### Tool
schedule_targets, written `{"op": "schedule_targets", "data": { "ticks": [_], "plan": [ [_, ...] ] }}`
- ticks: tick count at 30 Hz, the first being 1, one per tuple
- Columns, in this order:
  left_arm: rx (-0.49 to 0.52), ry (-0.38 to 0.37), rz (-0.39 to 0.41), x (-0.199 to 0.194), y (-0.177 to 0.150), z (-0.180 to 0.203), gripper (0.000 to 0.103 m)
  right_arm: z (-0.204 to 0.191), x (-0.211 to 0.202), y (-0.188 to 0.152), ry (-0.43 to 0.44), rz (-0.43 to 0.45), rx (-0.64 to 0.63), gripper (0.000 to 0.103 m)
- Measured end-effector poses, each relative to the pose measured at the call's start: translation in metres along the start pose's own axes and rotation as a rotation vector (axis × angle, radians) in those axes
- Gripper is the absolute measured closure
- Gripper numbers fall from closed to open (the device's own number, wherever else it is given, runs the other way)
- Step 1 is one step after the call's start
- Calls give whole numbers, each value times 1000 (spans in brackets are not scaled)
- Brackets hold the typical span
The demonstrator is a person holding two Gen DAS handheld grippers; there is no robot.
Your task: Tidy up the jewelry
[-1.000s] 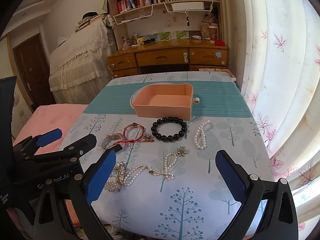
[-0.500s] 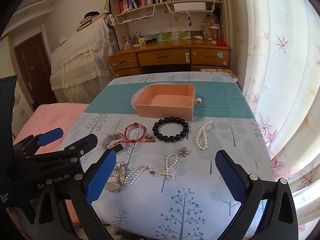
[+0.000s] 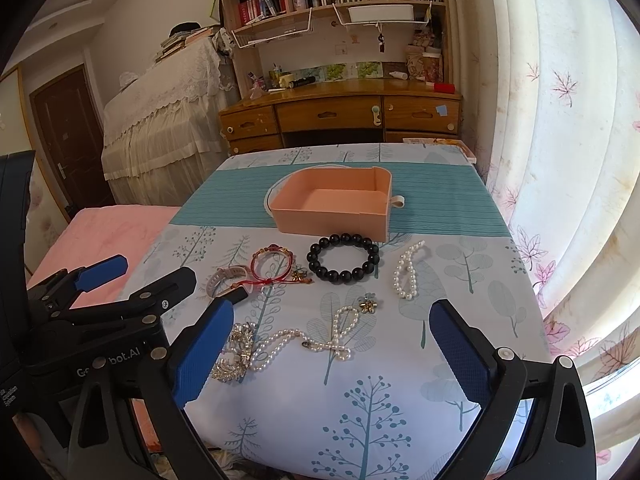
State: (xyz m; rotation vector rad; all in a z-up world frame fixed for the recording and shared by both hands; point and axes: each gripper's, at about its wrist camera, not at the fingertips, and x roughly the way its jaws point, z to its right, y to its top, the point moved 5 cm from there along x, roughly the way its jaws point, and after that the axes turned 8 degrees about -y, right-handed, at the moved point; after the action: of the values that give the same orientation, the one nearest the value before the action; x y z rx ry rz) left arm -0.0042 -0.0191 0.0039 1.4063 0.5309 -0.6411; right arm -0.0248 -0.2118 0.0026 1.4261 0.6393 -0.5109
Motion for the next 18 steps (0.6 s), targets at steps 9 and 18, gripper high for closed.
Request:
{"op": "schedule_targets", "data": {
  "ticks": [9, 18],
  "plan": [
    [11, 5, 3, 2, -2, -2, 14, -4, 1, -1, 2, -2, -2, 3],
    [21, -4, -12, 9, -1, -2, 14, -9, 7, -6, 13, -19, -1, 3]
  ]
}}
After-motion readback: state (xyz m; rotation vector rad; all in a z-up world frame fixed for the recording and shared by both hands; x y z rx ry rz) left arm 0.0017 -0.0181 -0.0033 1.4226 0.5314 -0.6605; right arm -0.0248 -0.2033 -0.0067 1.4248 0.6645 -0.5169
